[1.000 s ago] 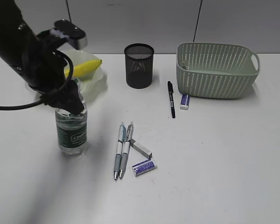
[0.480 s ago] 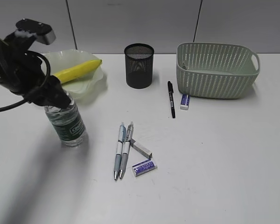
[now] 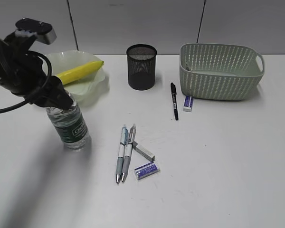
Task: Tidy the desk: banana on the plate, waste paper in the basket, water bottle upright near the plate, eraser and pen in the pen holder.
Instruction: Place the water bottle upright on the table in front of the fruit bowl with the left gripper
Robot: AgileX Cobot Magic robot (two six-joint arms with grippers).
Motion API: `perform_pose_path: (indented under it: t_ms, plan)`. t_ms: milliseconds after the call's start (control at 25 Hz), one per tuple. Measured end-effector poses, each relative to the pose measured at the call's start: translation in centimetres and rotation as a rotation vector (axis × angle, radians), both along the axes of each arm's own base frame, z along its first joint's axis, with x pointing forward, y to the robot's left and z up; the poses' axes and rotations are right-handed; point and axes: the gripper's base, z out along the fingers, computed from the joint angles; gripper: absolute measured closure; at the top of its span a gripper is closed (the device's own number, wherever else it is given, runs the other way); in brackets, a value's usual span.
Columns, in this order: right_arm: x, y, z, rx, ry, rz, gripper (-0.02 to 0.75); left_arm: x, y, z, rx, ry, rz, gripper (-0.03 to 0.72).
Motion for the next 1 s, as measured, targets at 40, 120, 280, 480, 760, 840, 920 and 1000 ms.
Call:
perform_pose_path:
  t_ms: [40, 120, 280, 480, 760, 840, 920, 1000]
  plan:
    - [0.0, 0.0, 0.0, 0.0, 0.0, 0.0, 0.227, 0.0, 0.0, 0.0, 0.0, 0.002, -0.001, 0.273]
    - [0.0, 0.0, 0.0, 0.0, 0.0, 0.0, 0.227, 0.0, 0.0, 0.0, 0.002, 0.003, -0.002, 0.273]
    - [0.0, 0.0, 0.0, 0.0, 0.0, 0.0, 0.227, 0.0, 0.1, -0.1, 0.025, -0.003, -0.015, 0.273]
    - [0.0, 0.0, 0.0, -0.001, 0.0, -0.001, 0.227, 0.1, 0.5, 0.2, 0.084, -0.011, -0.035, 0.273]
    - [0.0, 0.0, 0.0, -0.001, 0.0, -0.001, 0.227, 0.8, 0.7, 1.1, 0.118, -0.04, -0.031, 0.273]
    - [0.0, 0.0, 0.0, -0.001, 0.0, -0.001, 0.227, 0.8, 0.8, 0.9, 0.138, -0.036, -0.032, 0.273]
    - [0.0, 0.0, 0.0, -0.001, 0.0, -0.001, 0.227, 1.0, 0.9, 0.4, 0.158, -0.015, -0.021, 0.273]
    - [0.0, 0.0, 0.0, -0.001, 0.0, -0.001, 0.227, 1.1, 0.9, 0.3, 0.161, -0.014, -0.013, 0.274]
